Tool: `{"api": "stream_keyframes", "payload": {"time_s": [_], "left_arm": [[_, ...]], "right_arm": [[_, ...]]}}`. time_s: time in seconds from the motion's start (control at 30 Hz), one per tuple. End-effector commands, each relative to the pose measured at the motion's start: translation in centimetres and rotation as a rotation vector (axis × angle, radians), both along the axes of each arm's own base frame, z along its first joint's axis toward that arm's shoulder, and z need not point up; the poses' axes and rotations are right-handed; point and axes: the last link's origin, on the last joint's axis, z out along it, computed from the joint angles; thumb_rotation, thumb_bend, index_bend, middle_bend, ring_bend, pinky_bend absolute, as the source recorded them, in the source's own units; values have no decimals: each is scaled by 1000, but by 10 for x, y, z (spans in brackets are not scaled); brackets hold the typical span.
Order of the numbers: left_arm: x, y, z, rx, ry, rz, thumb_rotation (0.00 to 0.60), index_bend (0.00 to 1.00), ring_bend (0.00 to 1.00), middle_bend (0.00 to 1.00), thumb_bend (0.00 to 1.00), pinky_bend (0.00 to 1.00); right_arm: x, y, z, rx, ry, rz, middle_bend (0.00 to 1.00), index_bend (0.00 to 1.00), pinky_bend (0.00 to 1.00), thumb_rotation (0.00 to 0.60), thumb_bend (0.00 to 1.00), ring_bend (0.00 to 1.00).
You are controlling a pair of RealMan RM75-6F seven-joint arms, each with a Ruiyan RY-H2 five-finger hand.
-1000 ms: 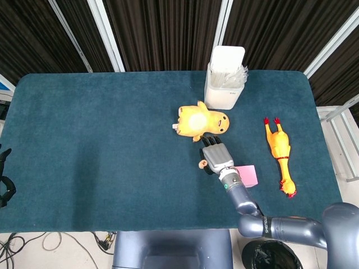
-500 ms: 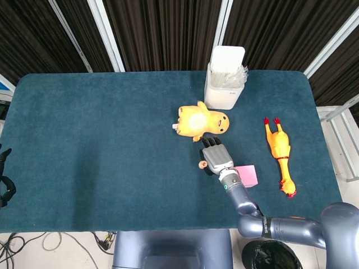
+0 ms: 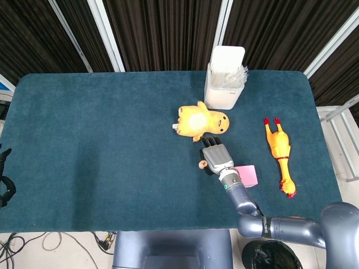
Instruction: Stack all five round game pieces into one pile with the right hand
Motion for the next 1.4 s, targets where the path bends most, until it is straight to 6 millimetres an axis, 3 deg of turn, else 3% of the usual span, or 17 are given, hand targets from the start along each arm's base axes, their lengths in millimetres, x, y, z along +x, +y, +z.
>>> {"api": "stream_keyframes", "payload": {"time_s": [0.03,0.5,0.73,0.9,1.1,1.4], "left_arm": [[0,0,0,0,0,0,600,135,0,0,824,13],[0,0,0,1,1,0,600,140,0,0,824,13],[0,0,0,-1,0,-1,600,140,0,0,824,13],[1,0,-2,-13,-1,-5,600,140,0,0,824,13],[1,0,-2,-12,-2,-5,600,136,0,0,824,13],[-1,1,-4,-21,6,6,600,132,0,0,824,13]], "right_arm": [[0,0,0,1,2,1,0,460,7,600,408,0],[6,2,6,-15,-11,16,0,451,7,600,408,0],[4,13,33,-53,-30,37,0,340,7,600,408,0],[-10,42,79,-136,-83,53,0,183,7,600,408,0],[-43,89,133,-290,-164,109,0,139,7,600,408,0],[-108,159,174,-462,-197,122,0,108,8,600,408,0]]}}
